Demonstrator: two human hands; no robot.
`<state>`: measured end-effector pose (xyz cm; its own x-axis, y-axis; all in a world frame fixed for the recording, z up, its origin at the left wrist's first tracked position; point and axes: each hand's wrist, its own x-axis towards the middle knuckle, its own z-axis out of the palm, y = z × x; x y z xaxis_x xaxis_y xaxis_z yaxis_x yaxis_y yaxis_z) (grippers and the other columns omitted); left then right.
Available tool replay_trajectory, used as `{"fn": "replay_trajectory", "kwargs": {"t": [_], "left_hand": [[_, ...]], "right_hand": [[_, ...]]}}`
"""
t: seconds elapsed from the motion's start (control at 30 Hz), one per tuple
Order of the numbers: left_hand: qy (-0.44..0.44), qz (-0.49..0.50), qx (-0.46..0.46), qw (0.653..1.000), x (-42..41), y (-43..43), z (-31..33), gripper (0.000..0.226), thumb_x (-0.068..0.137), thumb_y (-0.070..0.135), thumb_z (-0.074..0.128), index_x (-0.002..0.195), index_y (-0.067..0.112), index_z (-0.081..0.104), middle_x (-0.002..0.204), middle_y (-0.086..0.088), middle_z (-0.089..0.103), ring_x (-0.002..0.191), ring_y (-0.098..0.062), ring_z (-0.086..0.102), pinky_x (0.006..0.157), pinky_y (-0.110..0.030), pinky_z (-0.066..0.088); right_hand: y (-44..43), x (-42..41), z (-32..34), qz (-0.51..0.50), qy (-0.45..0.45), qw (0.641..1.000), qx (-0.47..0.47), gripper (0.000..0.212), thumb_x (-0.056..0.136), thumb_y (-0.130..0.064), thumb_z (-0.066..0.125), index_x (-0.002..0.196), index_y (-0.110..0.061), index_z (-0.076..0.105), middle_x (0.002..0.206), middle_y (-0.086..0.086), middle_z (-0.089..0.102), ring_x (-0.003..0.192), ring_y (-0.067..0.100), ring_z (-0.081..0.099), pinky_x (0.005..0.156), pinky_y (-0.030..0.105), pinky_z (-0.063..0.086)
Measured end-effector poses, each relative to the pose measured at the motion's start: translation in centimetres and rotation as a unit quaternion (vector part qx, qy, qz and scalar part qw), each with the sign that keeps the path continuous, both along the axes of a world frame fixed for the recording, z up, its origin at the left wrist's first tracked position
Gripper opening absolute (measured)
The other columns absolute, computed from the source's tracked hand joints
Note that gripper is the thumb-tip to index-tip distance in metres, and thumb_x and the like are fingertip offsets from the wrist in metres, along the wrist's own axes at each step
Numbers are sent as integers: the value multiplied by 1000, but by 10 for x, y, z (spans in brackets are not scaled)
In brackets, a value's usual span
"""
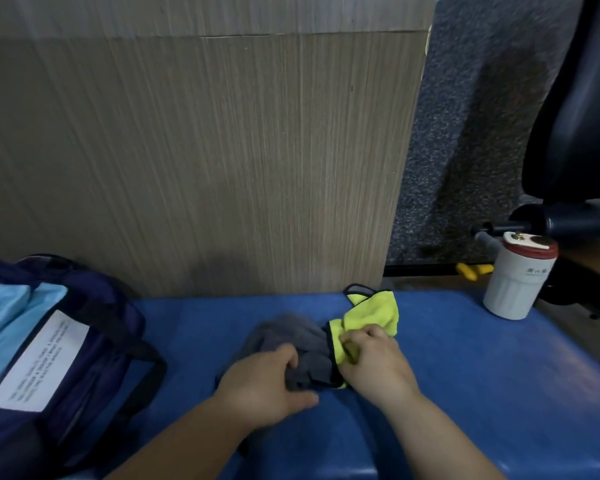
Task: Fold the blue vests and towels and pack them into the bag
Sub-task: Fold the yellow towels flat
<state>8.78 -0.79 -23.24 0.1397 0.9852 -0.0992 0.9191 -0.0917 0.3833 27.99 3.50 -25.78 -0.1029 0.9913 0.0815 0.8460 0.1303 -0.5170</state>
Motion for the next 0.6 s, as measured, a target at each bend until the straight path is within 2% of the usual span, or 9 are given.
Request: {"fn": "replay_trajectory", "kwargs": {"t": [0.07, 0.13, 0.23, 0.27, 0.33, 0.43, 0.5, 0.57, 0.6], "left_hand": [[72, -12, -45, 996, -9, -1, -6, 76, 66, 69, 69, 127, 40, 35, 122, 14, 52, 109, -13, 51, 82, -29, 42], [125, -25, -51, 991, -19, 2, -9, 96, 68, 66, 71, 145, 42, 18, 148, 11, 32, 132, -21, 36, 105, -40, 35], [99, -39, -64, 992, -34, 7, -12, 90, 85, 49, 67, 151, 45, 6, 159, 12, 18, 142, -20, 23, 114, -40, 28], [83, -43, -57, 994, -38, 9, -15, 82, 90, 42, 63, 151, 45, 8, 159, 11, 20, 143, -19, 24, 114, -36, 29], [45, -31, -22, 998, -47, 14, -24, 66, 97, 29, 54, 150, 47, 18, 154, 11, 32, 138, -16, 33, 112, -31, 33], [-118, 22, 8, 993, -54, 20, -30, 45, 98, 18, 52, 128, 51, 46, 136, 5, 57, 118, -13, 57, 99, -28, 47], [-230, 63, 15, 971, -56, 23, -24, 37, 96, 9, 54, 110, 43, 53, 119, -3, 66, 101, -18, 65, 83, -26, 53], [-283, 130, 45, 949, -65, 27, -13, 29, 94, 5, 55, 100, 33, 59, 106, -6, 68, 90, -20, 64, 71, -25, 50], [-298, 175, 67, 936, -73, 31, -8, 24, 93, 6, 55, 99, 28, 63, 102, -7, 69, 88, -22, 64, 71, -29, 51]], "right_hand": [[1, 4, 2, -21, -31, 999, -32, 38, 87, -33, 57, 124, -36, 61, 131, -6, 44, 121, 23, 41, 101, 28, 38], [2, 7, 5, -36, -62, 997, -31, 31, 91, -39, 50, 115, -32, 68, 124, -3, 49, 120, 25, 43, 100, 29, 39], [0, 9, 7, -68, -112, 990, -46, 60, 91, -68, 36, 100, -19, 70, 112, 3, 54, 113, 27, 46, 93, 35, 44], [0, 9, 6, -83, -127, 987, -53, 70, 86, -78, 33, 95, -18, 69, 107, 3, 54, 111, 26, 47, 88, 35, 45], [-2, 7, 5, -109, -166, 979, -43, 74, 76, -86, 38, 90, -19, 67, 101, 1, 56, 106, 24, 48, 78, 32, 45], [-4, 7, 0, -129, -189, 973, -12, 53, 78, -67, 56, 96, -18, 66, 105, -1, 58, 105, 21, 48, 74, 29, 45], [-3, 11, -1, -142, -157, 977, -7, 41, 83, -52, 55, 97, -15, 67, 105, 1, 59, 104, 23, 50, 71, 28, 44], [0, 20, 3, -174, -111, 978, -16, 38, 87, -45, 50, 97, -12, 67, 103, 5, 62, 102, 27, 53, 68, 28, 42], [2, 27, 6, -195, -93, 976, -19, 38, 88, -44, 48, 96, -12, 67, 102, 7, 63, 101, 29, 55, 69, 29, 43]]}}
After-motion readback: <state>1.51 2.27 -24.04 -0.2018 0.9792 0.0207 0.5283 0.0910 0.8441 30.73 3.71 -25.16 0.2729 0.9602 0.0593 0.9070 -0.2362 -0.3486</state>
